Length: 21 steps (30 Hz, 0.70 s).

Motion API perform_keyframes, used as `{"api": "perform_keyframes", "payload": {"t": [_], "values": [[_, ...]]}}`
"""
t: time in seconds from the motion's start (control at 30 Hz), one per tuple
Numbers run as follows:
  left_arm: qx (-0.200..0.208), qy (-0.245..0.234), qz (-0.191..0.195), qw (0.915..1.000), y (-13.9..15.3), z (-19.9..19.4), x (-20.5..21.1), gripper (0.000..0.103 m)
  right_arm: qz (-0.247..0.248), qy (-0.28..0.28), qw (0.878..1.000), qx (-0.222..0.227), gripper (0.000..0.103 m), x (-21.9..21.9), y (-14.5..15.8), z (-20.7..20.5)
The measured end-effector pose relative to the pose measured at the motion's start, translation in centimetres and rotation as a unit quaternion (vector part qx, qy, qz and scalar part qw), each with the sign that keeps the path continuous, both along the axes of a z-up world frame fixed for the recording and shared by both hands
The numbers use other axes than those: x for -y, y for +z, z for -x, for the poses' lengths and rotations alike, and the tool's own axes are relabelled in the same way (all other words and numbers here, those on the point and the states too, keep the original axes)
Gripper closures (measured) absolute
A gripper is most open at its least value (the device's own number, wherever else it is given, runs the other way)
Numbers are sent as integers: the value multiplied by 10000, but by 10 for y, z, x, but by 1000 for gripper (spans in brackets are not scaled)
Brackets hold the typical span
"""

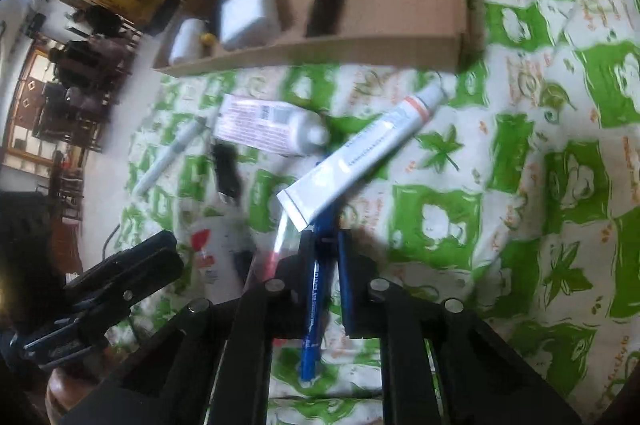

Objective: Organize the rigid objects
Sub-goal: 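Grasp the white red-capped bottle with left tool while right tool grasps the blue pen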

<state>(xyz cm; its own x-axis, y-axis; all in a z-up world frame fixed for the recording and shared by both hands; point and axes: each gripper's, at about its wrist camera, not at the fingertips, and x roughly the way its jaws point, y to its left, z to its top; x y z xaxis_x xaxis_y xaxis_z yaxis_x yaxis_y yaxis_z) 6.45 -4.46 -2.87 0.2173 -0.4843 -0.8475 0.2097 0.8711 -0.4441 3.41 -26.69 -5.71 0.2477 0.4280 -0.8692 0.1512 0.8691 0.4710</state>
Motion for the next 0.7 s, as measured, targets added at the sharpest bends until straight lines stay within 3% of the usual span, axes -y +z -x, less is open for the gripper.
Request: {"api": "perform_keyframes", "payload": {"t": [0.1,0.23,0.4,0.53,0.7], "values": [[-121,-37,-18,9999,-6,3,13,45,49,11,10000,8,93,0,0,1],[-198,-53,-442,9988,-20,4,28,47,-17,-27,10000,-20,93,-3,-3,-1],[-49,35,-452,9990,-19,4,23,67,49,119,9999,-80,92,-16,-8,-4],[19,134,-521,9985,-13,1,9,70,218,260,9994,-64,92,-24,-10,-5],[377,227,-1040,9936,1,-4,-8,70,232,145,9993,257,94,-18,6,-1]]}}
